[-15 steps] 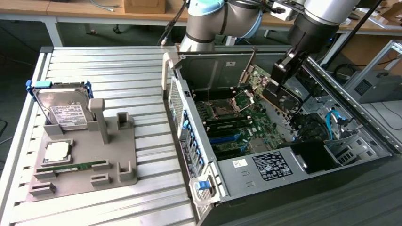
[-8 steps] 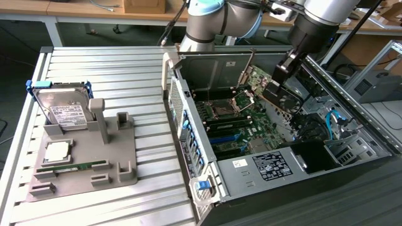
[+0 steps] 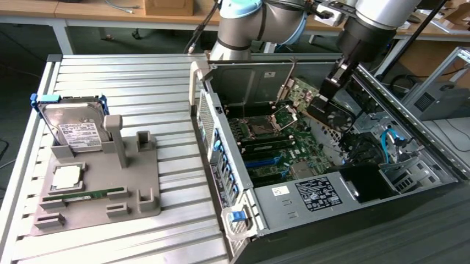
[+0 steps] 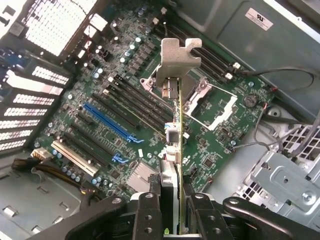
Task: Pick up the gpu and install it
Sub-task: 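Insert the gpu into the slot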
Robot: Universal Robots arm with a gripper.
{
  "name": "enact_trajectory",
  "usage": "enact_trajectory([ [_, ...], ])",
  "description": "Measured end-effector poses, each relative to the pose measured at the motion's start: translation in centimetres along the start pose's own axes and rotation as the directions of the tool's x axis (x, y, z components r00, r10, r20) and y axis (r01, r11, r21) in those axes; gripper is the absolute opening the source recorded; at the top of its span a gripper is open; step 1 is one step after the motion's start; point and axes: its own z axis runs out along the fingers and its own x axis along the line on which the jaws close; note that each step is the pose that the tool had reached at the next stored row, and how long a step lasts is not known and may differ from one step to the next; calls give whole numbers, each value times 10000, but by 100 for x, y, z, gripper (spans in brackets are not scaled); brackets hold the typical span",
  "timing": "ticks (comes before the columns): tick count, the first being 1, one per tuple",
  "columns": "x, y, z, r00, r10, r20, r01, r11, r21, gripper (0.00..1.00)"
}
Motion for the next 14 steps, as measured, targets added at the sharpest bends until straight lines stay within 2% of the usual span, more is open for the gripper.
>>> enact_trajectory([
  [8,0,0,1,9978,-662,-21,662,9978,16,27],
  [14,0,0,2,9916,-1296,-39,1296,9916,28,27],
])
